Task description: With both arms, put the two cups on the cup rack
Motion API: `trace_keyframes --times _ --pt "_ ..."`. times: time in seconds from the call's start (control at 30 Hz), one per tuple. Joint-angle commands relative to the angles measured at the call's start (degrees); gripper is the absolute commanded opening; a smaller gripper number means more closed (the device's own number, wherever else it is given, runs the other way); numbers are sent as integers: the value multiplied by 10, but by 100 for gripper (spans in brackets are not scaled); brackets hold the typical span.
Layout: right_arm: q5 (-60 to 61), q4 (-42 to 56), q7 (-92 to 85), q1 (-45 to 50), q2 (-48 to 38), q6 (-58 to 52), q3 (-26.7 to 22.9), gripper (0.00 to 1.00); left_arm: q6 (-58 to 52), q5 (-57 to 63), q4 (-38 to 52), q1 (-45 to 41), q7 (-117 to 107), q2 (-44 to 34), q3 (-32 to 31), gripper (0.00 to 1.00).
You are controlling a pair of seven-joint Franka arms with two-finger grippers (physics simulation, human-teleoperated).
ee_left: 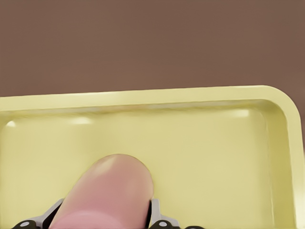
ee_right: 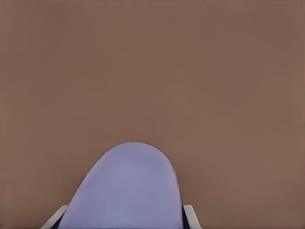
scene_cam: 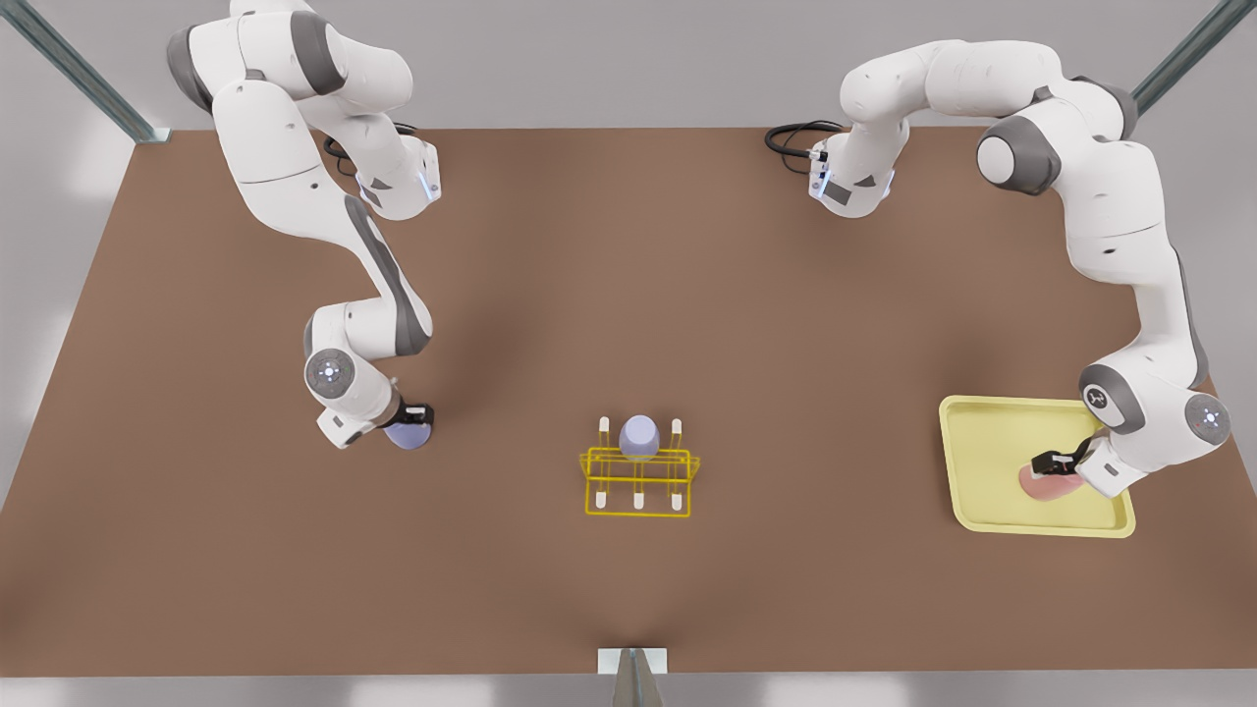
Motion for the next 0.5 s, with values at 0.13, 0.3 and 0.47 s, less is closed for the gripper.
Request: trace_keyframes --times 0.13,0.3,0.47 --pt "-1 9 -1 1 -2 -1 0 83 -6 0 0 2 -10 -6 0 81" --pt "-2 36 -2 5 -1 -2 4 83 -134 1 -3 -12 -69 -73 0 81" --pt "-2 80 -20 5 0 -6 34 83 -266 3 19 -68 -293 -138 -71 81"
